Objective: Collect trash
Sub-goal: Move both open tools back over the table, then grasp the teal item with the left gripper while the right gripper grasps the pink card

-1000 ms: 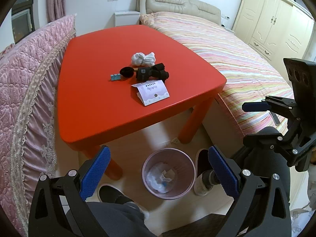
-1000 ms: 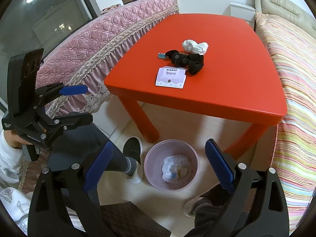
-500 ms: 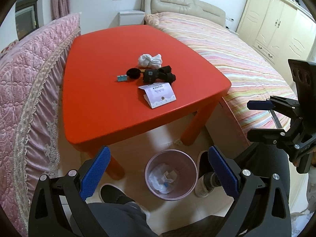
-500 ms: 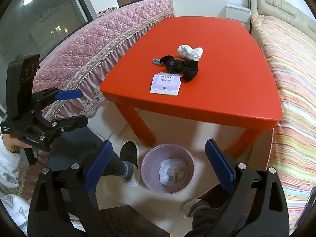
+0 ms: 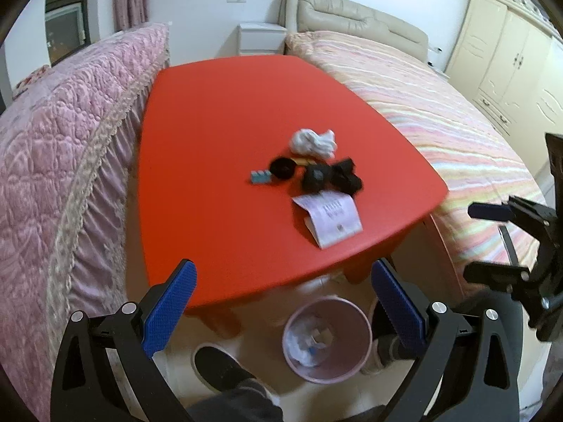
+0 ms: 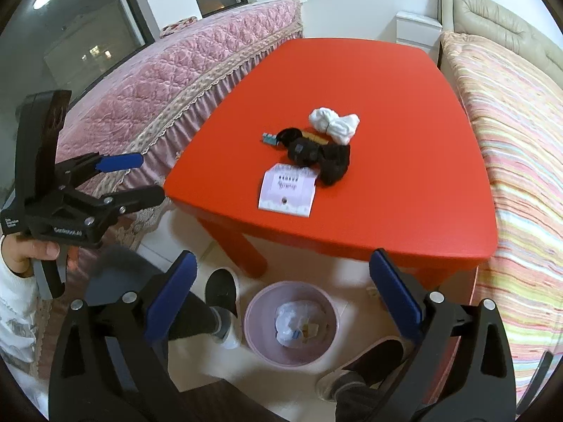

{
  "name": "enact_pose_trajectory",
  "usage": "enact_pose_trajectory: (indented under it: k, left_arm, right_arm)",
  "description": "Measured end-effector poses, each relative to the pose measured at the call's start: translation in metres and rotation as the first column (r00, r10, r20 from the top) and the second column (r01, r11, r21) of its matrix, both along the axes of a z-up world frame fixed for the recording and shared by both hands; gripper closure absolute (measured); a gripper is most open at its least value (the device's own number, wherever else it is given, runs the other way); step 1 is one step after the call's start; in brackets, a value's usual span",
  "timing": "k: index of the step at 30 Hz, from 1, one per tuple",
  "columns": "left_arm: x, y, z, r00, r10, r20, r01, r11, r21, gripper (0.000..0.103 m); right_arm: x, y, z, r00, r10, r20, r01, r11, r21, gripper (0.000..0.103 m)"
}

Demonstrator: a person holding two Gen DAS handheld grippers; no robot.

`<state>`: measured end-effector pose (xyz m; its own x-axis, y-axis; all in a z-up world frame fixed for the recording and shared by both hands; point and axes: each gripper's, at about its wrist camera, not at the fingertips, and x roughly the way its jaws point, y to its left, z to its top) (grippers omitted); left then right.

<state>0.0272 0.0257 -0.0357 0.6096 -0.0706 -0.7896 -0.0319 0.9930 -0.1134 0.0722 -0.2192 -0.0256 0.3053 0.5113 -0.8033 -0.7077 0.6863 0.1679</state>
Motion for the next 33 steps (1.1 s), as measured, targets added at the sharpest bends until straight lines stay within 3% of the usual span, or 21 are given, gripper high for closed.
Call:
enact_pose_trajectory:
  k: [9,20,28,33]
  left_arm:
    - [0.065,0.017,-0.010,0.998,0.016,-0.065,-0.014,1.000,0.027,0.008]
    - [0.129,0.028,-0.047,0.984,0.044,-0.173,-0.037,0.998,0.044,0.008]
    - [0.149,0.032,-0.071,0.975,0.077,-0.207,-0.061,0.995,0.083,0.008]
    - [0.153,0.028,-0.076,0.980,0.089,-0.180,-0.071,0.992,0.107,0.008]
  right_arm:
    - [0.034,0.042,-0.013,0.999,-0.033,-0.016,0.033,0.999,-0.037,0.006]
    - [0.063,0.075,-0.053,0.994,-0.094,-0.063,0.086,0.990,-0.115,0.006]
    - [0.069,0.086,-0.073,0.989,-0.132,-0.066,0.122,0.982,-0.145,0.006]
    - [0.071,0.091,-0.079,0.988,-0.146,-0.053,0.136,0.979,-0.148,0.006]
